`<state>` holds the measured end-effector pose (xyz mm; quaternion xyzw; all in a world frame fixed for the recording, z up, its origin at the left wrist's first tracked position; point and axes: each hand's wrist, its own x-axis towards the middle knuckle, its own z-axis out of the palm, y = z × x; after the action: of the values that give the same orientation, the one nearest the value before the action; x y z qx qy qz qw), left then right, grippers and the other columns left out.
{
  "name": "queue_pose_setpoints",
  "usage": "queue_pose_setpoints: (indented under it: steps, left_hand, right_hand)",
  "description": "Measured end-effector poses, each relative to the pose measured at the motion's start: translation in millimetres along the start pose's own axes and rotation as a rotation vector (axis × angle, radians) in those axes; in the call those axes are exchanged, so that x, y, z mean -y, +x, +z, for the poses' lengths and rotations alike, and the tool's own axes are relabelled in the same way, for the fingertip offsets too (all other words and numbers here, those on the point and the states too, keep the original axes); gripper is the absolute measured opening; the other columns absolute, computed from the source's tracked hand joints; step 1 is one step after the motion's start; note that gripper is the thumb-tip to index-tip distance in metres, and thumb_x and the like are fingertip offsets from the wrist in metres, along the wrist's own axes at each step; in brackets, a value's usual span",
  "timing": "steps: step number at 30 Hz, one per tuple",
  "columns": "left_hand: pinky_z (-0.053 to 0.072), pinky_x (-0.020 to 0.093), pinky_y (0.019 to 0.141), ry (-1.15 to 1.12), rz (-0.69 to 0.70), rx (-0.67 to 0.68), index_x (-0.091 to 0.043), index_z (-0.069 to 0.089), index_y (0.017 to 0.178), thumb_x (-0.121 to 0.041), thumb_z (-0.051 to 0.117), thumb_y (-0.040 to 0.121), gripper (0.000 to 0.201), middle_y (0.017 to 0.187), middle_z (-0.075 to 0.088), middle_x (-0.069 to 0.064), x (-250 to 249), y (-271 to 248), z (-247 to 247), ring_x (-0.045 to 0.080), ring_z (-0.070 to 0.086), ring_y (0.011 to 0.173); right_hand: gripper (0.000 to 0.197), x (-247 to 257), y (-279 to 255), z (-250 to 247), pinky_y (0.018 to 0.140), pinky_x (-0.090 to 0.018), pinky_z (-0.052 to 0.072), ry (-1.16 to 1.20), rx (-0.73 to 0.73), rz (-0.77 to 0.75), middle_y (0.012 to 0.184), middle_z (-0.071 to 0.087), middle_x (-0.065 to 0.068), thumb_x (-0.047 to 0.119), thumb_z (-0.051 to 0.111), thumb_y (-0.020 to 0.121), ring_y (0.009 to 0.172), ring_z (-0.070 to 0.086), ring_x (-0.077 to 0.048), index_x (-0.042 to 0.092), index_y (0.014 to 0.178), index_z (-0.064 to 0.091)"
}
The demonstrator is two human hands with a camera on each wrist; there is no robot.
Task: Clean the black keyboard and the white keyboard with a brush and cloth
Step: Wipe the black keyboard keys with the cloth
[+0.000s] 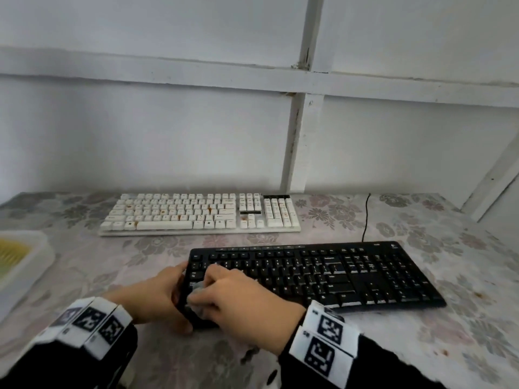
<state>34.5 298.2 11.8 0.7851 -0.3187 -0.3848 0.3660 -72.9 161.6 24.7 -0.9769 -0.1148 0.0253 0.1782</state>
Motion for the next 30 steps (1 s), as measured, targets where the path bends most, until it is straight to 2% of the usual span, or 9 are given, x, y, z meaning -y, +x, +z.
queue_pose_setpoints:
  steps: [4,10,14,17,20,22,24,26,30]
  left_hand:
    - [0.048,0.011,0.063,-0.021,0.054,-0.011,-0.032,0.036,0.108,0.024,0.070,0.060,0.081,0.101,0.055,-0.008,-5,-5,3,-0.015,0.061,0.077]
    - [0.048,0.014,0.053,-0.026,0.007,-0.023,-0.025,0.031,0.116,0.029,0.067,0.060,0.085,0.089,0.056,-0.002,-9,-8,2,-0.008,0.063,0.062]
    - [0.046,0.011,0.054,0.011,-0.040,-0.021,-0.027,0.025,0.124,0.021,0.071,0.062,0.091,0.091,0.051,-0.002,-11,-8,1,-0.013,0.059,0.057]
    - [0.046,0.010,0.055,0.024,-0.046,-0.015,-0.028,0.025,0.122,0.019,0.072,0.063,0.090,0.093,0.050,-0.004,-13,-9,0,-0.016,0.057,0.058]
    - [0.046,0.010,0.056,0.009,-0.039,-0.002,-0.027,0.026,0.121,0.021,0.070,0.063,0.087,0.094,0.050,-0.004,-14,-10,0,-0.015,0.058,0.060]
    - [0.046,0.010,0.055,-0.002,-0.033,0.009,-0.026,0.026,0.120,0.023,0.069,0.064,0.086,0.094,0.051,-0.004,-15,-10,1,-0.015,0.058,0.060]
    - [0.046,0.009,0.055,-0.003,-0.032,0.006,-0.026,0.026,0.119,0.023,0.068,0.064,0.085,0.094,0.050,-0.005,-15,-10,1,-0.016,0.057,0.059]
    - [0.045,0.009,0.054,0.018,-0.027,-0.004,-0.026,0.025,0.119,0.022,0.069,0.064,0.085,0.092,0.050,-0.005,-15,-9,3,-0.016,0.056,0.057]
    - [0.047,0.012,0.054,0.017,-0.028,-0.028,-0.026,0.030,0.116,0.022,0.070,0.062,0.084,0.091,0.055,-0.003,-9,-8,2,-0.012,0.060,0.060]
  right_hand:
    - [0.028,12,10,3,0.057,-0.033,0.023,-0.058,0.094,-0.014,0.095,0.028,-0.003,0.008,0.048,0.094,0.079,0.031,-0.023,0.014,0.116,0.064]
    - [0.025,12,1,2,0.049,-0.025,0.015,-0.109,0.095,0.053,0.094,0.025,-0.001,0.008,0.047,0.093,0.080,0.030,-0.024,0.013,0.110,0.064]
    - [0.017,-4,-15,-2,0.052,-0.022,0.020,-0.097,0.091,0.124,0.090,0.026,0.001,0.003,0.048,0.085,0.078,0.035,-0.024,0.017,0.079,0.054]
    - [0.020,-24,-36,-8,0.055,-0.024,0.028,-0.121,0.107,0.180,0.085,0.027,0.003,0.001,0.051,0.078,0.074,0.042,-0.026,0.019,0.070,0.047]
    - [0.012,-42,-53,-18,0.061,-0.031,0.040,-0.126,0.102,0.286,0.085,0.030,-0.001,0.008,0.050,0.081,0.075,0.050,-0.030,0.008,0.069,0.051]
    - [0.019,-48,-55,-23,0.061,-0.029,0.033,-0.142,0.080,0.287,0.085,0.031,-0.002,0.012,0.049,0.087,0.072,0.044,-0.026,0.003,0.070,0.054]
    - [0.018,-40,-48,-26,0.062,-0.029,0.031,-0.127,0.041,0.209,0.085,0.035,-0.002,0.011,0.051,0.088,0.072,0.042,-0.019,0.005,0.074,0.058]
    - [0.014,-24,-34,-24,0.069,-0.030,0.041,-0.066,0.003,0.104,0.088,0.043,-0.003,0.011,0.053,0.088,0.079,0.047,-0.017,0.009,0.084,0.066]
    - [0.017,4,6,-5,0.073,-0.034,0.045,-0.026,0.059,0.011,0.093,0.041,-0.004,0.011,0.056,0.088,0.084,0.052,-0.029,0.014,0.095,0.071]
